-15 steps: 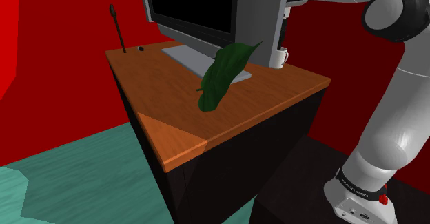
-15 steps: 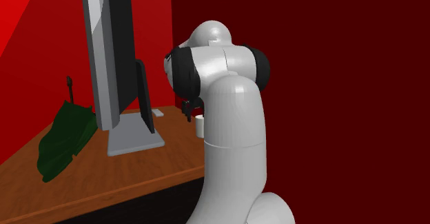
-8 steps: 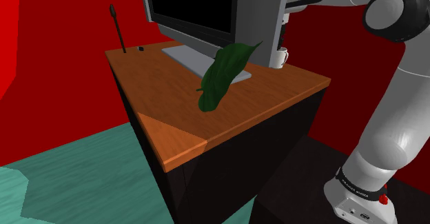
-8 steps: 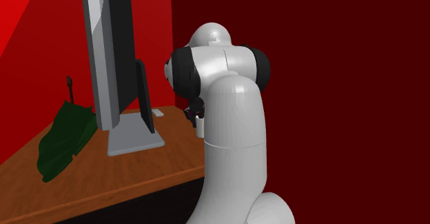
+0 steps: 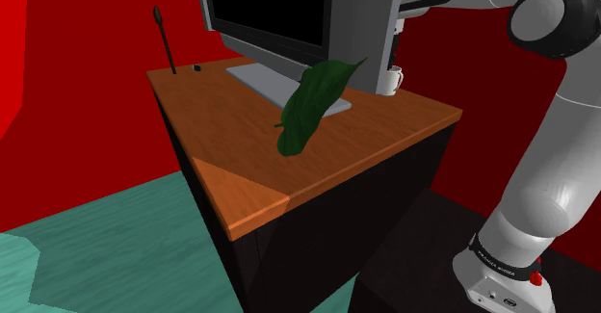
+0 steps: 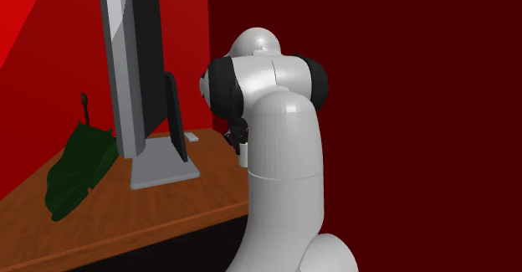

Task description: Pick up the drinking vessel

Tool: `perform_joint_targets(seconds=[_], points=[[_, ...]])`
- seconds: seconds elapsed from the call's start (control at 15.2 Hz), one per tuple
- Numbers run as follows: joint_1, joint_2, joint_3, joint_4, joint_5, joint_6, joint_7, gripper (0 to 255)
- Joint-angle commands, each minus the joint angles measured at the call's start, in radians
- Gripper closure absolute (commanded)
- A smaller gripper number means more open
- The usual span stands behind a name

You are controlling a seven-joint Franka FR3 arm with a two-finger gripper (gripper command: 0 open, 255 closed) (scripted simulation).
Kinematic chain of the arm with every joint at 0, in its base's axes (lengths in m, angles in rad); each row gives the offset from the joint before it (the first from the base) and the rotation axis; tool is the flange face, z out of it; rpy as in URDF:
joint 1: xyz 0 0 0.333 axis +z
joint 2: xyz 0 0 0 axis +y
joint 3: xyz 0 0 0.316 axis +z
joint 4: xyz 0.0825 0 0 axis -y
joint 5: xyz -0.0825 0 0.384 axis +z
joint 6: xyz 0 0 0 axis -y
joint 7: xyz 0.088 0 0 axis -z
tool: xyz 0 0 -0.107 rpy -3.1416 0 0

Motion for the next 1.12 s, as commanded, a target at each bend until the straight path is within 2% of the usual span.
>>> perform_joint_targets(seconds=[0.0,0.92,1.06], points=[[0.0,0.0,0.0,0.014,0.0,-0.014,0.0,255],[-0.007,0.037,-0.004,0.249,0.012,-0.214,-0.017,255],[-0.007,0.038,-0.004,0.252,0.012,-0.216,-0.017,255]])
